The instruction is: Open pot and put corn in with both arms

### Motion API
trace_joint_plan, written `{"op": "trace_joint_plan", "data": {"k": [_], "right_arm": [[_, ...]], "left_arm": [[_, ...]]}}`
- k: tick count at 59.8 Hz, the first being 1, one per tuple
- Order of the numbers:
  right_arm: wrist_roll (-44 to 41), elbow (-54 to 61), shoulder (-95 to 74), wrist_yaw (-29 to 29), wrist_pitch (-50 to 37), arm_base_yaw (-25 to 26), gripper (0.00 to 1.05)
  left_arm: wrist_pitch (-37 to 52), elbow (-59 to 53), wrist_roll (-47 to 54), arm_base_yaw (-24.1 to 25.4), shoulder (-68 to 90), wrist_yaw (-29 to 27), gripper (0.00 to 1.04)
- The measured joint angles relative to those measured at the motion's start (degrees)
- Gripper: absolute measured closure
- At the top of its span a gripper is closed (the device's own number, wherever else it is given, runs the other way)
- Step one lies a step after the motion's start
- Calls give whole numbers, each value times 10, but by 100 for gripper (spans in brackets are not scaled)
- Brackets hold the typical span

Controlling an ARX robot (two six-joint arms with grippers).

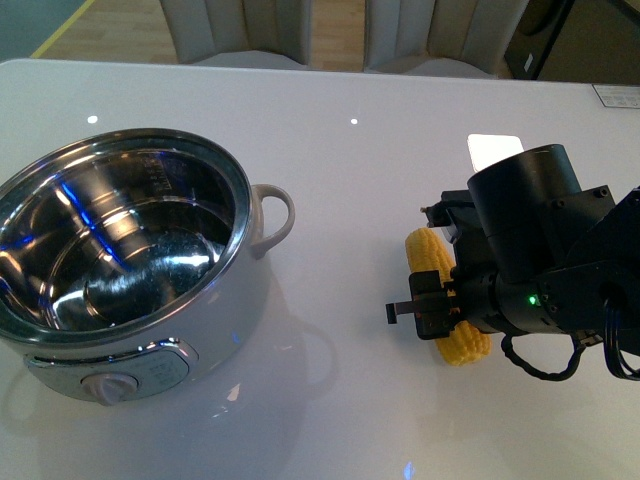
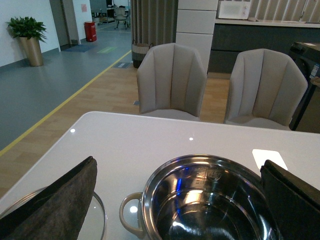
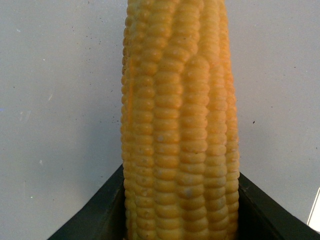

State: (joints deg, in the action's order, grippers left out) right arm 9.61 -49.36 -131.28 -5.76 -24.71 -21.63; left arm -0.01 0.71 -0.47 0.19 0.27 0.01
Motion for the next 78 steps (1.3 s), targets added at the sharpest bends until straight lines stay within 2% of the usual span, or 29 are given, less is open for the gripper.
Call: {"op": "trace_joint_plan", "data": {"k": [11, 25, 35, 51, 66, 78], "right_arm": [[11, 13, 6, 4, -16, 4, 73], [80, 52, 94, 46, -39, 30, 78], [127, 65, 180, 83, -35, 29, 81], [202, 30, 265, 112, -2, -30, 82], [258, -53, 243, 121, 35, -103, 82], [297, -127, 191, 125, 64, -142, 82]], "left_arm": [[0, 0, 0, 0, 0, 0, 7], [0, 0, 0, 0, 0, 0, 7], [0, 0, 0, 0, 0, 0, 7], [0, 0, 0, 0, 0, 0, 7], [0, 0, 0, 0, 0, 0, 7], [0, 0, 0, 0, 0, 0, 7]]}}
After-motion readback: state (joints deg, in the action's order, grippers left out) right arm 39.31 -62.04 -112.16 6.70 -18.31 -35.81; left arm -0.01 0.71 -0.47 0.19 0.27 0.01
